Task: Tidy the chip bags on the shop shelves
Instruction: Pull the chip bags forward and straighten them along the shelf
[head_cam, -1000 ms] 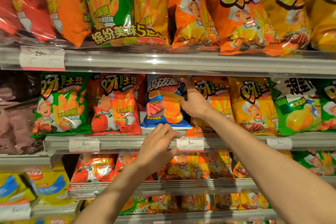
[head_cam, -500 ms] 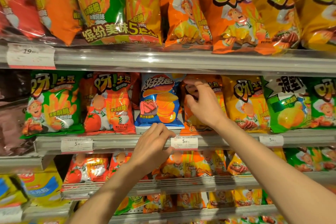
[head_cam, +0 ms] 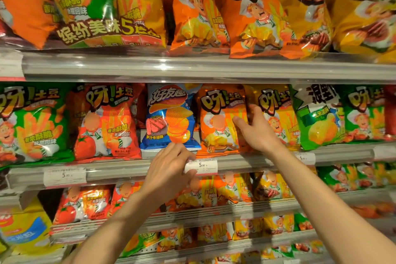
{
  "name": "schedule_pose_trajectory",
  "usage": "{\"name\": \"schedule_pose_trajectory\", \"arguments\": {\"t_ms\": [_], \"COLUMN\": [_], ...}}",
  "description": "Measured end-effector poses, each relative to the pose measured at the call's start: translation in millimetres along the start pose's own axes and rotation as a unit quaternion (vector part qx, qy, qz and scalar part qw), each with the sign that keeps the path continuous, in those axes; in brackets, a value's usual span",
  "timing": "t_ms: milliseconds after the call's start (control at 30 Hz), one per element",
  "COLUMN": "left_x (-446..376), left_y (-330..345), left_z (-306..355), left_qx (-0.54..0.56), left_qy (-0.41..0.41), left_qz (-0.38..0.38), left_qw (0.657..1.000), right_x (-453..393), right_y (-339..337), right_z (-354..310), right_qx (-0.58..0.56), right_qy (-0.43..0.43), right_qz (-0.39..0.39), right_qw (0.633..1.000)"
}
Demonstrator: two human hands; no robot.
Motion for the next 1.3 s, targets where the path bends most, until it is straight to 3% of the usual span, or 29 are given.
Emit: {"name": "schedule_pose_trajectory", "arguments": {"t_ms": [267,767,1300], "left_x": [0,1,-2], "left_y": [-5,-3,-3], "left_z": [-1,-2,-1], "left_qx": [0.018,0.020,0.008], "left_qy": [-0.003,0.011,-0.009], "left_qz": [-0.003,-0.006,-0.020], "left_qw": [1.000,1.000,1.000], "right_x": [6,9,14], "right_y": [7,20,22], "right_z": [-9,-13,-3], "right_qx": [-0.050,-0.038,-0.046], "right_qy": [-0.060,-0.080,-0.096], "right_qz": [0.027,0.051,-0.011], "right_qw": [0.997,0.995,0.994]}}
Point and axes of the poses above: each hand's wrist, its own x-axis away from the middle knuckle, its own y-axis out of the palm, z = x × y, the point moved 9 cm from there along -x, towards the middle knuckle, and after that the axes turned 6 degrees about x, right-handed, at the moved point
